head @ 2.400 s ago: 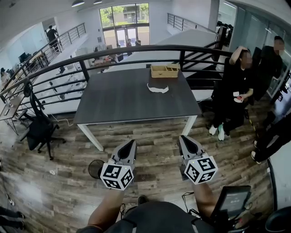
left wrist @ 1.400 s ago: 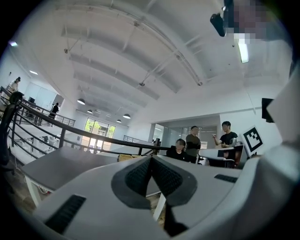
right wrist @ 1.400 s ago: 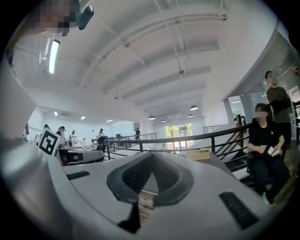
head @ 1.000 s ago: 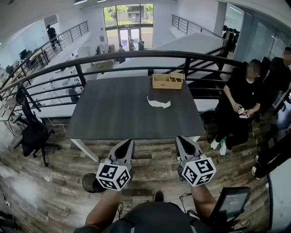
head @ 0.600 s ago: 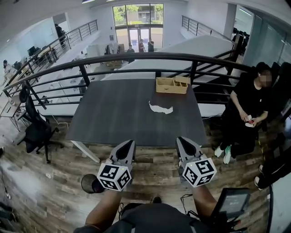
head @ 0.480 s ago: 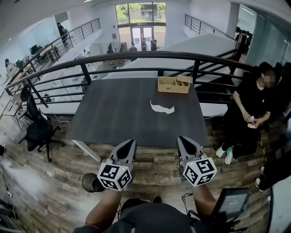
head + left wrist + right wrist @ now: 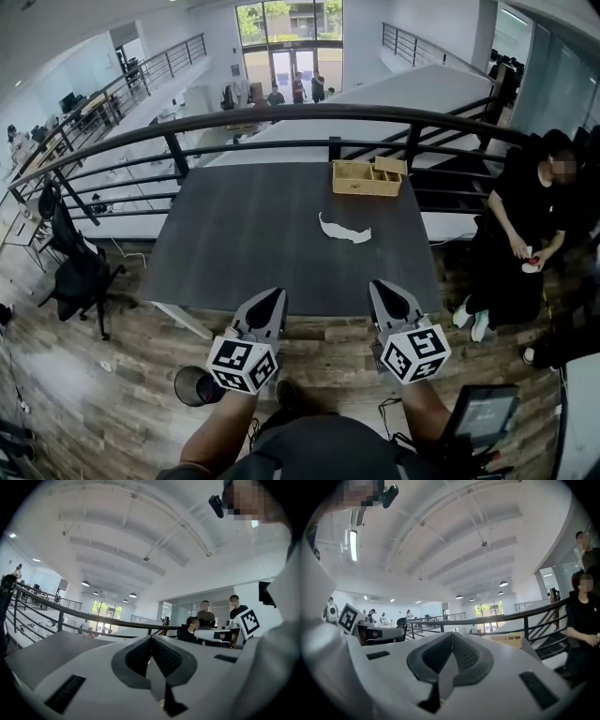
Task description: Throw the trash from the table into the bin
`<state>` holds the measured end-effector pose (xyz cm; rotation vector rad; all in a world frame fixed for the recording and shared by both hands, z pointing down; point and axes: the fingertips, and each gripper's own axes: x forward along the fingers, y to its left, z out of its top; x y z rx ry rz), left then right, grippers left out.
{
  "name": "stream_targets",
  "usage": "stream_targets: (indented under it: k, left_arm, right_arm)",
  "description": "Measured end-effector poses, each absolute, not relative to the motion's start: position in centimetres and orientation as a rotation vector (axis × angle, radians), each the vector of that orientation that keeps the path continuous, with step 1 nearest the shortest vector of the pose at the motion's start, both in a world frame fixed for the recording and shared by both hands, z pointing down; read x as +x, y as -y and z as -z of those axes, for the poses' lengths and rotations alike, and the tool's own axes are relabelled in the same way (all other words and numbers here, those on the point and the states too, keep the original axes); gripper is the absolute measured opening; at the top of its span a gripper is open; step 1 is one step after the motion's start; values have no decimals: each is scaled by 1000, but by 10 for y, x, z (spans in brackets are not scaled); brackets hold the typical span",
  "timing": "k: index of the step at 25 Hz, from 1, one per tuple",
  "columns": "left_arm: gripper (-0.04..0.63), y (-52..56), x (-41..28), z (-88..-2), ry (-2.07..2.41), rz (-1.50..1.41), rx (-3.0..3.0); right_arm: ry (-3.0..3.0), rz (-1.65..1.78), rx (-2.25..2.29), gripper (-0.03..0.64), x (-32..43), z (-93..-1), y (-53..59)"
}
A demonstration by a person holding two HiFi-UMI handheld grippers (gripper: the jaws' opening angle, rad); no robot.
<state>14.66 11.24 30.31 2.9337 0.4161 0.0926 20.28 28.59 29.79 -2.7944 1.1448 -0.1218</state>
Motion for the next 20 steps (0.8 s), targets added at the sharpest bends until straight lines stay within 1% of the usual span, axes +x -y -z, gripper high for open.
stream_targets:
  k: [10, 20]
  left_arm:
    - [9, -51, 205, -298, -502, -64, 2919]
    - [9, -8, 243, -304, -605, -65, 2886]
  right_arm:
    - [-1090, 146, -2826, 8, 257, -300, -222]
    - [-981, 149, -2881, 9, 286, -304, -186]
